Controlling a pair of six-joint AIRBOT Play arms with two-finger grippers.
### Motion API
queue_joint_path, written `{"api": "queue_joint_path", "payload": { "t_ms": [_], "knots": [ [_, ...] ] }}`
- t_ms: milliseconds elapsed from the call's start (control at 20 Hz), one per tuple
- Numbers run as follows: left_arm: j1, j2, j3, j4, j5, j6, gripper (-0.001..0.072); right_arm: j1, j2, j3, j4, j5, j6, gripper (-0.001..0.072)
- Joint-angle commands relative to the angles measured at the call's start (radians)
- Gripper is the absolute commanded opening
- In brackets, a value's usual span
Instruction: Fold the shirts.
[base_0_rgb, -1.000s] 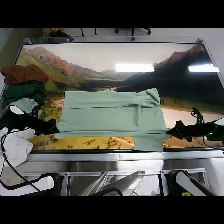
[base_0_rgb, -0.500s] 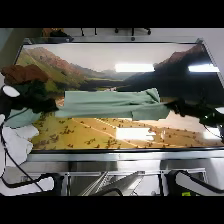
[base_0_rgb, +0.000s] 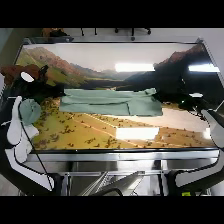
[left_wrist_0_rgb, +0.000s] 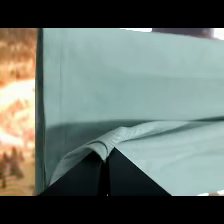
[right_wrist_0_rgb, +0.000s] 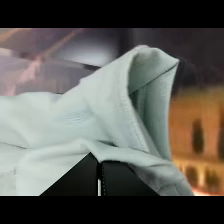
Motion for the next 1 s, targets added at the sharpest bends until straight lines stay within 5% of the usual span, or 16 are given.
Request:
{"api": "queue_joint_path", "payload": {
  "t_ms": [0,50,150,200,650,700,800,850,950],
  "knots": [
    [-0.002,-0.104,0.089,-0.013,-0.043,-0.001,0.0232,0.001,-0.039,0.036,-0.083,-0.008,-0.018,0.0182],
    [-0.002,-0.113,0.112,-0.014,-0.061,-0.006,0.0683,-0.014,-0.027,0.056,-0.121,0.019,-0.018,0.0341],
    [-0.002,-0.112,0.174,-0.013,-0.103,-0.015,0.0695,-0.058,-0.008,0.108,-0.188,0.072,-0.008,0.0618],
    [-0.001,-0.111,0.214,-0.013,-0.134,-0.016,0.0695,-0.083,-0.007,0.135,-0.228,0.095,0.029,0.065],
    [-0.082,-0.112,0.384,-0.017,-0.311,-0.076,0.0692,-0.066,-0.136,0.146,-0.23,0.228,0.076,0.065],
    [-0.101,-0.112,0.384,-0.018,-0.308,-0.076,0.0585,-0.047,-0.152,0.146,-0.227,0.229,0.076,0.0649],
    [-0.152,-0.112,0.384,-0.017,-0.297,-0.076,0.0172,-0.02,-0.178,0.146,-0.219,0.226,0.076,0.0635],
    [-0.179,-0.112,0.384,-0.017,-0.283,-0.074,0.0012,-0.011,-0.185,0.146,-0.208,0.226,0.076,0.0548],
    [-0.241,-0.117,0.384,-0.018,-0.241,-0.075,0.0012,-0.007,-0.188,0.148,-0.19,0.222,0.076,0.0237]
  ]
}}
